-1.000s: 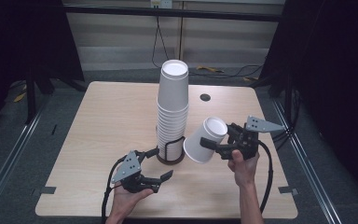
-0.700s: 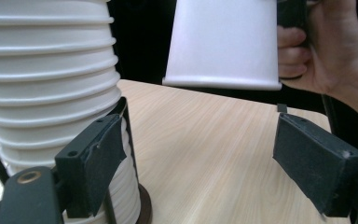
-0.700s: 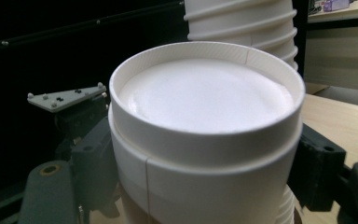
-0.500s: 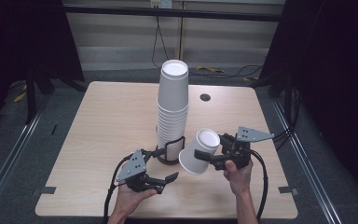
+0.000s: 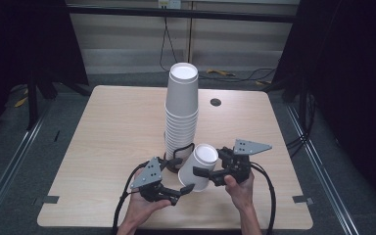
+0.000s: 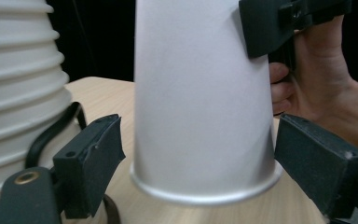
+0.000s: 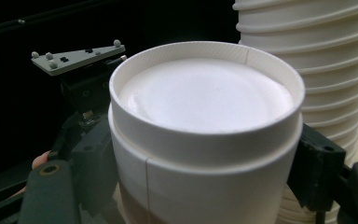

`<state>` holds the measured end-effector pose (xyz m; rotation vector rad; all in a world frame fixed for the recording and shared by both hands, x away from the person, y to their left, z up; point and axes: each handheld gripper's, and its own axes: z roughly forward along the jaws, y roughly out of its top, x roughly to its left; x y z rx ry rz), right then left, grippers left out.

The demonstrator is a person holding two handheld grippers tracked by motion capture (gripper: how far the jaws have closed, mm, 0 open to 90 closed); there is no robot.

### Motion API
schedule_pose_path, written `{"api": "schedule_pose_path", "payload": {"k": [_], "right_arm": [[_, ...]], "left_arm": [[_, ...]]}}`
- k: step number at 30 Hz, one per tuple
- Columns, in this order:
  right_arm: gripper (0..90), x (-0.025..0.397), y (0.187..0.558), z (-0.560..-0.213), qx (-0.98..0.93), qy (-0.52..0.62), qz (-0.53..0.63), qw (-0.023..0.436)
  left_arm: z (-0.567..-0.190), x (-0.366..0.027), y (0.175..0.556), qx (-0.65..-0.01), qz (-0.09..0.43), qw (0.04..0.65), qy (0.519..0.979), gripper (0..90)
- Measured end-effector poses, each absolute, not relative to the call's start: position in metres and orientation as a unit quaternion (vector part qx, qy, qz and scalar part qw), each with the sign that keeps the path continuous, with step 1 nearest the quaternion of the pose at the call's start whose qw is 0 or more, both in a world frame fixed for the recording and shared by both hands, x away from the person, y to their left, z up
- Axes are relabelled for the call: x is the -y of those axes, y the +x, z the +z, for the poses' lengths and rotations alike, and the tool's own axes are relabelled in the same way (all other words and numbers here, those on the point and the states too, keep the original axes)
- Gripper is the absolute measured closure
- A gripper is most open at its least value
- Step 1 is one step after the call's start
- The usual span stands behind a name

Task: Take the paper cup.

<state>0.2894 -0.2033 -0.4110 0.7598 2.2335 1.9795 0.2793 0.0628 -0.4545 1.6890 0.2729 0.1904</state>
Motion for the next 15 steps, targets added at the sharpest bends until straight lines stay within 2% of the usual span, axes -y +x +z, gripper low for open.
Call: {"api": "schedule_pose_path", "payload": {"k": [4,6,15], "right_arm": [[23.0,0.198,0.29,-0.414,-0.729,0.245,0.639,0.027],[23.0,0.194,0.29,-0.417,-0.729,0.243,0.639,0.019],[23.0,0.185,0.289,-0.422,-0.733,0.238,0.637,0.013]], "left_arm": [[-0.455,-0.06,0.28,-0.116,0.076,0.647,0.75,15.2],[-0.456,-0.057,0.282,-0.121,0.071,0.647,0.75,11.6],[-0.459,-0.053,0.284,-0.124,0.057,0.635,0.76,9.0]]}}
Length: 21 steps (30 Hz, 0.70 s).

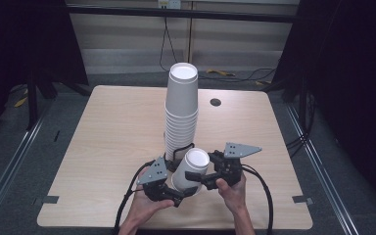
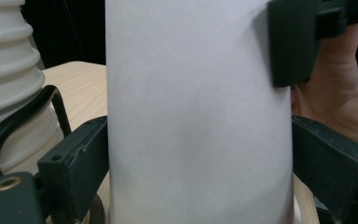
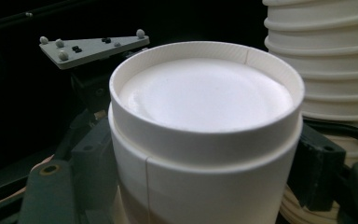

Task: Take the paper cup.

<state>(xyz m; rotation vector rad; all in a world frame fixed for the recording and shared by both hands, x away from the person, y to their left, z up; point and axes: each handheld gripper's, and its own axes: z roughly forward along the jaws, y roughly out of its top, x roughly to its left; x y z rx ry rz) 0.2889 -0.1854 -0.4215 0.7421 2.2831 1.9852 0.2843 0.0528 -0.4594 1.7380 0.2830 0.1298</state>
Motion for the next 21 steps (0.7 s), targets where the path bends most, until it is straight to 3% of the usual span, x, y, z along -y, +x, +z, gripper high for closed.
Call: {"api": "schedule_pose_path", "payload": {"k": [21], "right_arm": [[21.5,0.1809,0.2884,-0.4253,-0.726,0.236,0.646,0.011]], "left_arm": [[-0.4595,-0.051,0.2923,-0.125,0.022,0.611,0.781,13.0]]}}
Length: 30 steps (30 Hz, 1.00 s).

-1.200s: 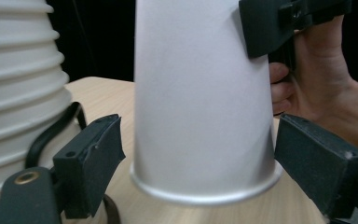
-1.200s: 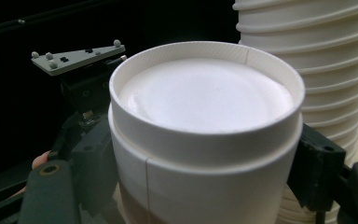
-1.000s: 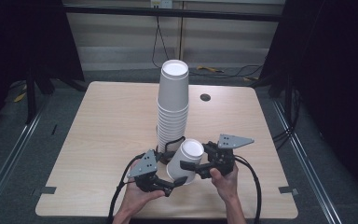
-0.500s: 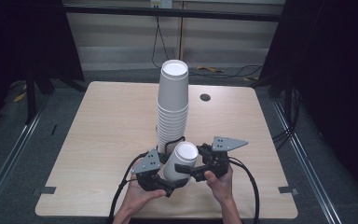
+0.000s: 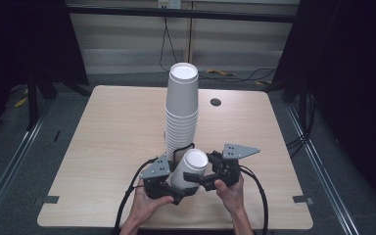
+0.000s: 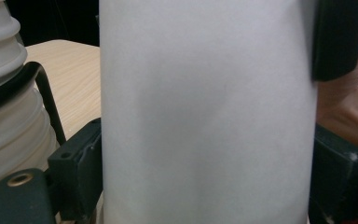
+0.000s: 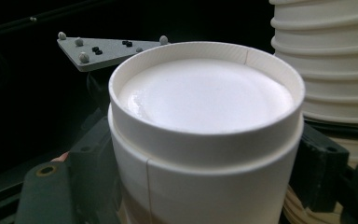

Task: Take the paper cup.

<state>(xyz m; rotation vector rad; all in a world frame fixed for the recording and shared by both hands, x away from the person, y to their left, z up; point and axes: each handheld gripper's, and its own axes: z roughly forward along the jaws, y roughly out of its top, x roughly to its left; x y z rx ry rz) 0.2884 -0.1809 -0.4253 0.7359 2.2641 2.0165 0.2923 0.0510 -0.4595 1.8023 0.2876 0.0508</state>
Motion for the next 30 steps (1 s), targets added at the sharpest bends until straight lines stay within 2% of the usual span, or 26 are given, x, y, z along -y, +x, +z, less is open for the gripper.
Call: {"api": "schedule_pose_path", "payload": {"k": [4,6,22,30], "right_arm": [[19.7,0.18,0.289,-0.425,-0.726,0.235,0.647,0.011],[12.8,0.179,0.289,-0.426,-0.725,0.241,0.645,0.013],[13.0,0.201,0.284,-0.428,-0.714,0.258,0.65,0.026],[13.1,0.222,0.277,-0.432,-0.709,0.278,0.645,0.057]], "left_arm": [[-0.459,-0.051,0.293,-0.125,0.024,0.609,0.783,13.4],[-0.459,-0.052,0.293,-0.126,0.026,0.603,0.787,13.6],[-0.456,-0.068,0.297,-0.145,0.036,0.6,0.786,13.7],[-0.454,-0.074,0.298,-0.153,0.048,0.598,0.785,13.7]]}}
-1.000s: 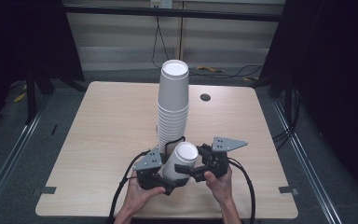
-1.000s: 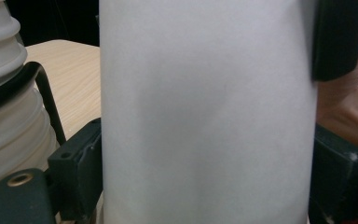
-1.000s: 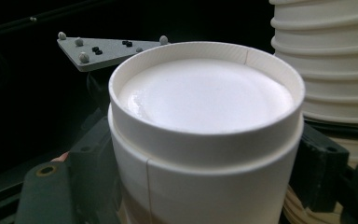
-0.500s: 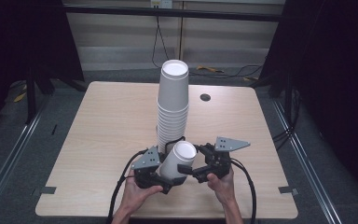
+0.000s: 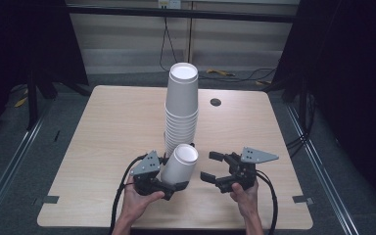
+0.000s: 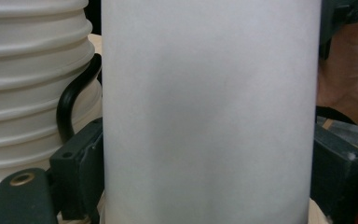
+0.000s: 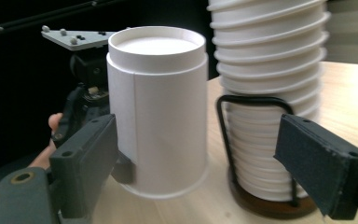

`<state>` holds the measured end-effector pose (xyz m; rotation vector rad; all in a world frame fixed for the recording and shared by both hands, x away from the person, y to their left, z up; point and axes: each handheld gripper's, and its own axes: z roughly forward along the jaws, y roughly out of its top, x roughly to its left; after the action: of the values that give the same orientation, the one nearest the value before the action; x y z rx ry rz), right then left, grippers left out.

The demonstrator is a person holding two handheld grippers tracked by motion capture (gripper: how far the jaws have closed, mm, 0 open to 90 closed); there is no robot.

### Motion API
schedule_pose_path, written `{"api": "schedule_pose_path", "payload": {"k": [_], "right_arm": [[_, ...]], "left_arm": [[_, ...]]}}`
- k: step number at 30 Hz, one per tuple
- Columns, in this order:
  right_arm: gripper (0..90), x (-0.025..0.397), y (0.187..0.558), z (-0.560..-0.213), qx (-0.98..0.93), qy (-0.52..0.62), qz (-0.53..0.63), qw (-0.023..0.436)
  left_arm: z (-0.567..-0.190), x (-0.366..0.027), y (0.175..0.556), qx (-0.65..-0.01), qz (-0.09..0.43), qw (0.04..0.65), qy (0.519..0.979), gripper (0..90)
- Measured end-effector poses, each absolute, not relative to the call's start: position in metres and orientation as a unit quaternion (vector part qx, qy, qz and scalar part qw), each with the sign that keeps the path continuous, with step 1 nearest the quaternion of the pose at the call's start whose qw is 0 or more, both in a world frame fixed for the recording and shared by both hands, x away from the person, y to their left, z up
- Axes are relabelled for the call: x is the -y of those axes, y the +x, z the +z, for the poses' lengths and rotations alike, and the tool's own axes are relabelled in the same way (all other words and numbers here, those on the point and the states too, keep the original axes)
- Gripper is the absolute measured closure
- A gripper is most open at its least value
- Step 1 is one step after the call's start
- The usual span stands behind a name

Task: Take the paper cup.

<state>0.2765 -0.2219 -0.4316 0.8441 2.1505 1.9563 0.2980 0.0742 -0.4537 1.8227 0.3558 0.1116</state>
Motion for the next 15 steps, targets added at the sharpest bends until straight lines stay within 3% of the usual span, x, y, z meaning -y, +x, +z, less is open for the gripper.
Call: {"api": "schedule_pose_path", "payload": {"k": [15], "right_arm": [[13.4,0.233,0.272,-0.435,-0.729,0.281,0.621,0.06]], "left_arm": [[-0.445,-0.074,0.302,-0.126,0.054,0.546,0.827,13.8]]}}
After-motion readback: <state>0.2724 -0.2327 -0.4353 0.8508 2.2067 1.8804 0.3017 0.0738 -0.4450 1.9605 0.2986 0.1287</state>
